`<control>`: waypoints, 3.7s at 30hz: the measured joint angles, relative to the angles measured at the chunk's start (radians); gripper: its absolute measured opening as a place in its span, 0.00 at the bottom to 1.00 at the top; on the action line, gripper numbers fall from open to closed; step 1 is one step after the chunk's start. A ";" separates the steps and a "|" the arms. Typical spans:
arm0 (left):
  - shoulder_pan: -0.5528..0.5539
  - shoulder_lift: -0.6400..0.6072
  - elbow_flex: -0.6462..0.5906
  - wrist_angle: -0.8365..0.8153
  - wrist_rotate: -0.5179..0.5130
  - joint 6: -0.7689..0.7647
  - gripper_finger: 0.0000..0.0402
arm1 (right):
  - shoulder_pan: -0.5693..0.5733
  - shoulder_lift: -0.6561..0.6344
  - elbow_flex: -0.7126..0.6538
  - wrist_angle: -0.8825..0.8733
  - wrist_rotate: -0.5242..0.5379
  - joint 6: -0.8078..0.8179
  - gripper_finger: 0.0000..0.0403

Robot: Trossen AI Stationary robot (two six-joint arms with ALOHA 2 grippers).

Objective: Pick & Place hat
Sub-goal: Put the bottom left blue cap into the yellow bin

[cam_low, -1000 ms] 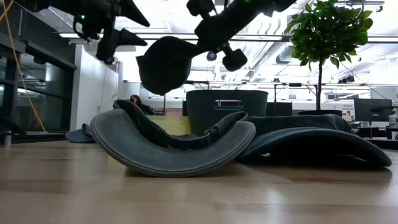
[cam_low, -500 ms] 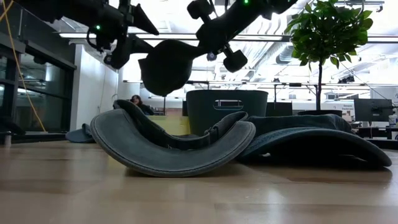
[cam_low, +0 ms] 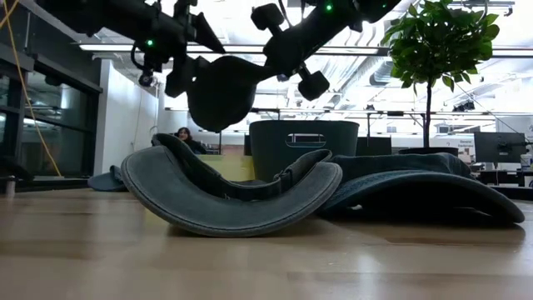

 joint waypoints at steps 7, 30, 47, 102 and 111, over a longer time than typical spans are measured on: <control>0.020 0.073 0.054 -0.007 -0.032 0.000 0.59 | 0.000 0.001 0.000 0.000 0.010 0.009 0.01; 0.063 0.129 0.130 -0.064 0.044 0.066 0.04 | 0.002 0.002 0.002 -0.002 0.025 0.033 0.01; 0.063 0.128 0.130 -0.095 0.053 0.085 0.01 | 0.015 0.002 0.000 0.039 0.041 0.221 0.26; 0.571 -0.184 0.130 -0.937 0.884 0.735 0.01 | 0.275 -0.400 0.000 -0.784 0.248 1.781 0.56; 0.579 -0.135 0.130 -0.961 0.915 0.813 0.01 | 0.291 -0.418 0.000 -0.934 0.081 2.031 0.56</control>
